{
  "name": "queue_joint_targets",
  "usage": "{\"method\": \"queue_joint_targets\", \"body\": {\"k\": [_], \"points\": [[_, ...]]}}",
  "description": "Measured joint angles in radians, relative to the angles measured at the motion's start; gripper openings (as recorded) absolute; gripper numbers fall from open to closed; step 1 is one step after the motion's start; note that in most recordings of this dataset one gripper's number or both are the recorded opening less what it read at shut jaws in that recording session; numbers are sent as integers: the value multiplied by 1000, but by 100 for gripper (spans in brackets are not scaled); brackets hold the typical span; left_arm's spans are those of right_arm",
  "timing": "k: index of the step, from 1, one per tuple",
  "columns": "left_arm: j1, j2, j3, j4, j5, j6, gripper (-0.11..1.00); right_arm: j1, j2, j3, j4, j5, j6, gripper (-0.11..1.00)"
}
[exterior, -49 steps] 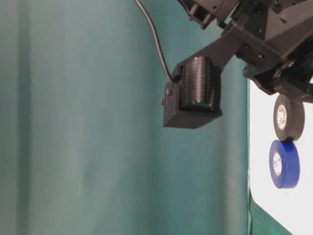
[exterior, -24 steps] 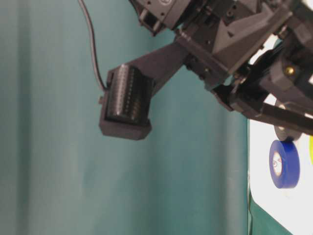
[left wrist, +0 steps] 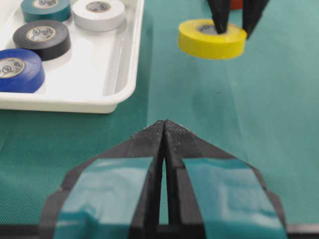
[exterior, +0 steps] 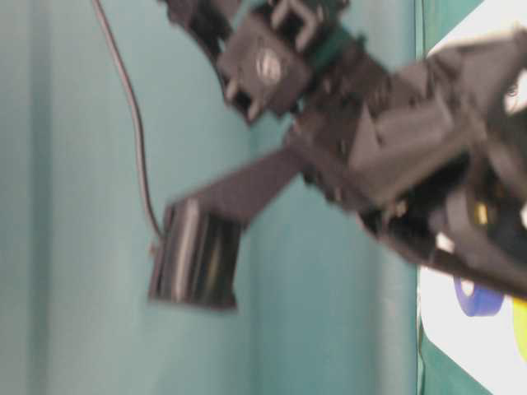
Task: Put the tape into the white case with the right arm.
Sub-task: 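Close the right gripper on the yellow tape roll and lift, then lower the yellow tape into the tray's lower left and open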
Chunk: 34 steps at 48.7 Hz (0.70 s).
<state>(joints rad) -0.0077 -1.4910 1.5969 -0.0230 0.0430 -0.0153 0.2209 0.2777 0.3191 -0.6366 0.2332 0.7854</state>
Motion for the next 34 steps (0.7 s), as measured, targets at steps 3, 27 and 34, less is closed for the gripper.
{"method": "queue_joint_targets", "body": {"k": [3, 27, 34], "points": [[0, 0, 0, 0, 0, 0, 0, -2, 12, -21, 0, 12, 0, 1], [-2, 2, 0, 0, 0, 0, 0, -132, 18, -57, -44, 100, -31, 1], [0, 0, 0, 0, 0, 0, 0, -190, 18, -57, -74, 94, -34, 1]]}}
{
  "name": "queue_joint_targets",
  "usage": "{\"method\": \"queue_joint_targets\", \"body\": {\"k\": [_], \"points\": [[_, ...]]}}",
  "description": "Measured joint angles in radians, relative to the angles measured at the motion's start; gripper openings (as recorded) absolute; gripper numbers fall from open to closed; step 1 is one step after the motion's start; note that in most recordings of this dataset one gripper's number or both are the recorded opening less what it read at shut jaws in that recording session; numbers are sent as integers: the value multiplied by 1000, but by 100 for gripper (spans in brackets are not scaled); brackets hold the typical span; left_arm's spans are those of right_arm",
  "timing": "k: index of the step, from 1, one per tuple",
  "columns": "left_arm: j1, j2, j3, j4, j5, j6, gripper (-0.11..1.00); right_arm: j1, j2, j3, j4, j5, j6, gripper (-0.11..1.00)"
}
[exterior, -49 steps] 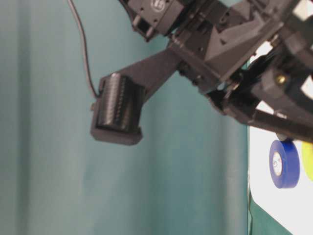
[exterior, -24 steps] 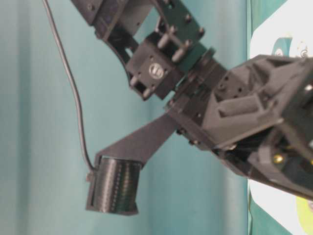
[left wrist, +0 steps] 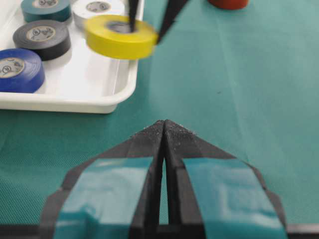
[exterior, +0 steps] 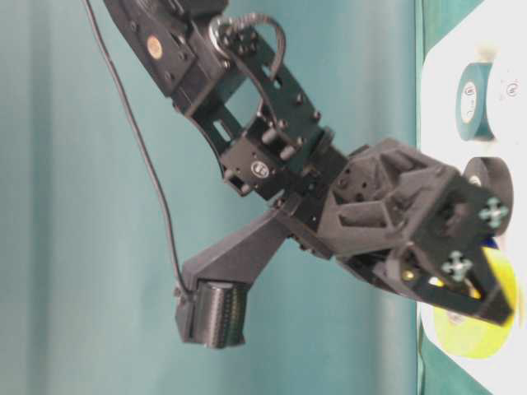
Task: Put the tape into the white case with the right arm.
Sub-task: 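Lower the yellow tape into the tray's lower left and open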
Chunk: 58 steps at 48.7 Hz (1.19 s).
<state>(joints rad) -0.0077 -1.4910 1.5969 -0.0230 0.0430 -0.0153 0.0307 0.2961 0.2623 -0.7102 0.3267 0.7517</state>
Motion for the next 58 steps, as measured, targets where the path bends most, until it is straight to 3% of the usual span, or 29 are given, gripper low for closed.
{"method": "queue_joint_targets", "body": {"k": [9, 27, 32, 42, 58], "points": [[-2, 2, 0, 0, 0, 0, 0, -55, 0, 0, -8, -26, 0, 1], [-2, 0, 0, 0, 0, 0, 0, -54, 0, 6, -54, -83, -5, 2], [0, 0, 0, 0, 0, 0, 0, -57, 0, 17, -58, -83, -6, 20], [-2, 2, 0, 0, 0, 0, 0, -60, 0, 26, -60, -81, -5, 78], [0, 0, 0, 0, 0, 0, 0, -60, 0, 34, -60, -80, -5, 77]]}}
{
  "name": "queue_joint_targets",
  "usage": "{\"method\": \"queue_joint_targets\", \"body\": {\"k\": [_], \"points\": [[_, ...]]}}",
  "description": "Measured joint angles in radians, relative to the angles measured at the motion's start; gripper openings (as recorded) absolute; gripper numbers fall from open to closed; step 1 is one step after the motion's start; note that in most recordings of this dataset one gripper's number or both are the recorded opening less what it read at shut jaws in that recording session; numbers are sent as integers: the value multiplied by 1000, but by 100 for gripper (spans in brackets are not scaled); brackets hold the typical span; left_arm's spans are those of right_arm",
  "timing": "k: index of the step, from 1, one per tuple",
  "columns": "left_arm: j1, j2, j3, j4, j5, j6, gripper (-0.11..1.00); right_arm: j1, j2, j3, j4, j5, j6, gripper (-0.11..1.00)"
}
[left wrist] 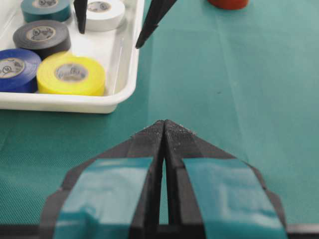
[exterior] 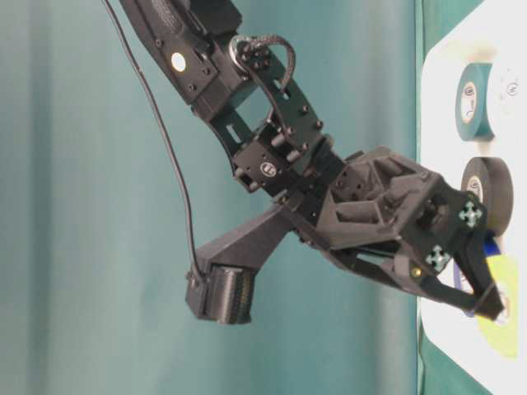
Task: Put the tape into the white case with the right arm.
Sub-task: 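Lower the yellow tape into the tray's lower left and open, then withdraw the right gripper to the right side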
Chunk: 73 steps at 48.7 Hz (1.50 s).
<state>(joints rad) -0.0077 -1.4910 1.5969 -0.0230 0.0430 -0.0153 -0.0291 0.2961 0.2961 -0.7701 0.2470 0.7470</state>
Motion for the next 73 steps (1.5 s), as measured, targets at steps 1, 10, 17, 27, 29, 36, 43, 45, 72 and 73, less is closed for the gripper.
{"method": "queue_joint_targets", "body": {"k": [1, 10, 17, 27, 29, 36, 43, 45, 72, 73], "points": [[0, 0, 0, -2, 0, 0, 0, 0, 0, 5, 0, 0, 0, 77], [0, 0, 0, 0, 0, -2, 0, 2, -69, 97, 0, 11, 6, 77], [0, 0, 0, 0, 0, 0, 0, 2, -179, 218, 2, 12, 12, 77], [0, 0, 0, 0, 0, 0, 0, 5, -314, 390, 11, 11, 48, 77], [-2, 2, 0, 0, 0, 0, 0, 5, -342, 422, 11, 11, 60, 77], [0, 2, 0, -2, 0, 0, 0, 6, -439, 535, 11, 5, 81, 77], [0, 2, 0, -2, 0, 0, 0, 11, -525, 641, 11, -29, 81, 77], [0, 0, 2, 0, 0, 0, 0, 12, -551, 670, 11, -46, 83, 77], [-2, 0, 0, 0, 0, 0, 0, 14, -867, 925, 35, -91, 84, 76], [-2, 0, 0, 0, 0, 0, 0, 14, -877, 934, 37, -91, 84, 76]]}}
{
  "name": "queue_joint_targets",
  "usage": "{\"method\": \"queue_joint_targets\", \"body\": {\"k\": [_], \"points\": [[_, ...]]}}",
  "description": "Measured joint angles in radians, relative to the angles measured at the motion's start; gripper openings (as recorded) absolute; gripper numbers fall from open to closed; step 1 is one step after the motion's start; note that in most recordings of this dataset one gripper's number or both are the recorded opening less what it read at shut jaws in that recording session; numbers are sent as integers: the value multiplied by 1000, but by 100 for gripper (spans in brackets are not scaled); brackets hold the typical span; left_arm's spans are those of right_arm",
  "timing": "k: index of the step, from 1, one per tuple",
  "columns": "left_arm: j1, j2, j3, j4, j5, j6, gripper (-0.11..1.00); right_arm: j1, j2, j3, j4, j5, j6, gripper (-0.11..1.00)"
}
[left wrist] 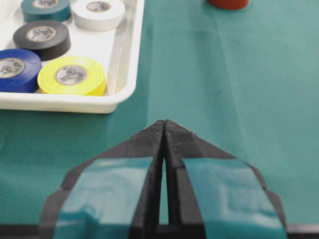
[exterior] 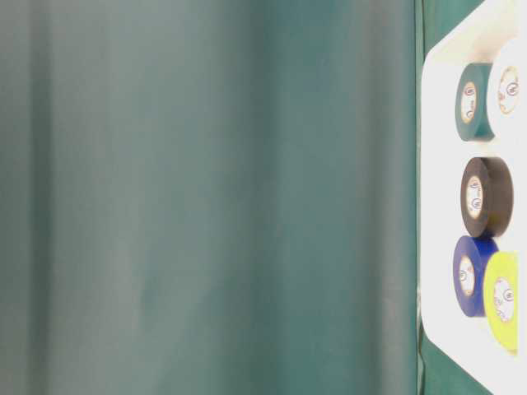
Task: Put the tape into the white case with the right arm.
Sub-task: 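Withdraw the right gripper to the right side, then move the right gripper down over the orange-red tape roll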
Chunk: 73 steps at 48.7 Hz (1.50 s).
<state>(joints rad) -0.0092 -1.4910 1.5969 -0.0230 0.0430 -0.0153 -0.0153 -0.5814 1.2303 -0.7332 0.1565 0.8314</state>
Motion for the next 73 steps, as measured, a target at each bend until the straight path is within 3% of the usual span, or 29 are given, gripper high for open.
{"method": "queue_joint_targets", "body": {"k": [19, 38, 48, 62, 73], "points": [[0, 0, 0, 0, -2, 0, 0, 21, -58, 48, 17, -6, 2, 76], [0, 2, 0, 0, 0, 0, 0, 273, -63, 57, 17, -8, 0, 76], [2, 2, 0, -2, 0, 0, 0, 364, -61, 58, 17, 14, 2, 76], [2, 0, 0, 0, 0, 0, 0, 371, -32, 51, 17, 20, 2, 75], [2, 0, 0, -2, 0, 0, 0, 371, 110, -49, 17, 6, 2, 76]]}}
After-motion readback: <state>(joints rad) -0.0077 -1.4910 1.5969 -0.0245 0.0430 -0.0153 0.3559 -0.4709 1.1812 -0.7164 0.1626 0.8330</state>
